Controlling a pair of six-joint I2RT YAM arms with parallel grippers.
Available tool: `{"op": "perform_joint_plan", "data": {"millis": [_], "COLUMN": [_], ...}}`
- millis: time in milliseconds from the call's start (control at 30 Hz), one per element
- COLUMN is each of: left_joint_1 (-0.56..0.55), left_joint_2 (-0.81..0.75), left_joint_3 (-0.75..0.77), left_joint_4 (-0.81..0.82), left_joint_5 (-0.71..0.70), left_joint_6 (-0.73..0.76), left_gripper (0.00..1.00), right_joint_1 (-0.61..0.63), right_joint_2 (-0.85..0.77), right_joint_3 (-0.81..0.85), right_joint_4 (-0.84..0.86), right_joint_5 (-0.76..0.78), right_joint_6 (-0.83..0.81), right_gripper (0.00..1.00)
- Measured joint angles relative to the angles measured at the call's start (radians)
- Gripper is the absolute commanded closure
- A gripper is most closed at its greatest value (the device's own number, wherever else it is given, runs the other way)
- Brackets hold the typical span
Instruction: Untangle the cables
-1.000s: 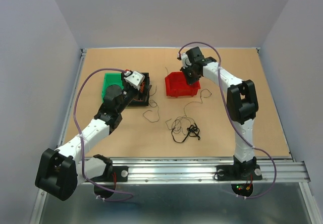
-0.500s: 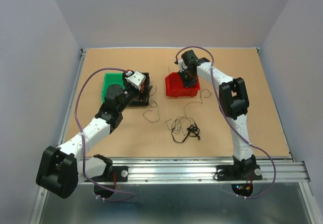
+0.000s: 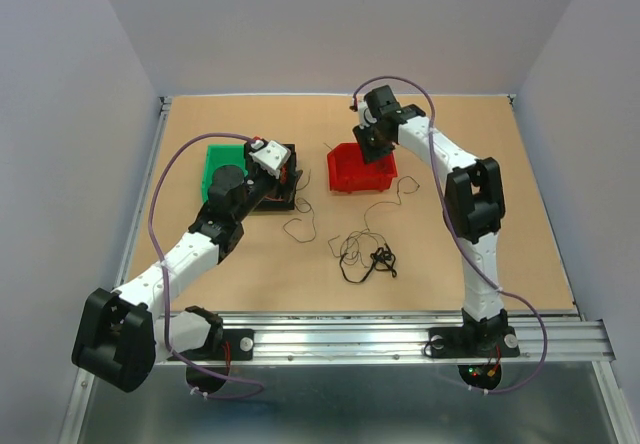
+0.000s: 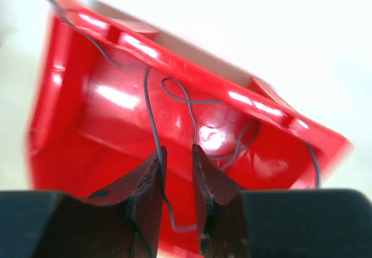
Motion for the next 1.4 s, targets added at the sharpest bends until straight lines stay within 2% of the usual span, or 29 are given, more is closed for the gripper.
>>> {"op": "perform_joint_plan", "data": {"millis": [300, 933, 1100, 1133, 1167, 1233, 1400], "left_joint_1": [0.0, 0.0, 0.0, 0.0, 0.0, 0.0, 0.002], "left_joint_2": [0.002, 0.008, 0.012, 0.012, 0.013, 0.019, 0.022], "left_joint_3": [0.003, 0.004, 0.005, 0.005, 0.006, 0.013, 0.018], "left_joint_4": [-0.006, -0.007, -0.01, -0.012, -0.015, -0.019, -0.021], "left_joint_5": [0.002, 0.008, 0.009, 0.009, 0.008, 0.006, -0.014], "left_joint_6": [0.003, 0.007, 0.008, 0.008, 0.008, 0.008, 0.006], "left_gripper": [0.15, 0.16, 0.15, 0.15, 0.16, 0.16, 0.16], "right_joint_1": [0.0, 0.02, 0.034, 0.043, 0.053, 0.086, 0.216], "right_joint_2": [-0.16, -0.196, -0.225, -0.24, -0.259, -0.296, -0.378], "right_joint_3": [-0.031, -0.107, -0.179, -0.206, -0.241, -0.302, -0.45], "right_joint_4": [0.021, 0.059, 0.108, 0.119, 0.14, 0.174, 0.299], "right_joint_5": [0.019, 0.023, 0.016, 0.013, 0.009, 0.005, -0.008], "right_joint_6": [0.048, 0.09, 0.114, 0.118, 0.121, 0.129, 0.141], "right_gripper": [0.63, 0.57, 0.51, 0.47, 0.38, 0.3, 0.23]}}
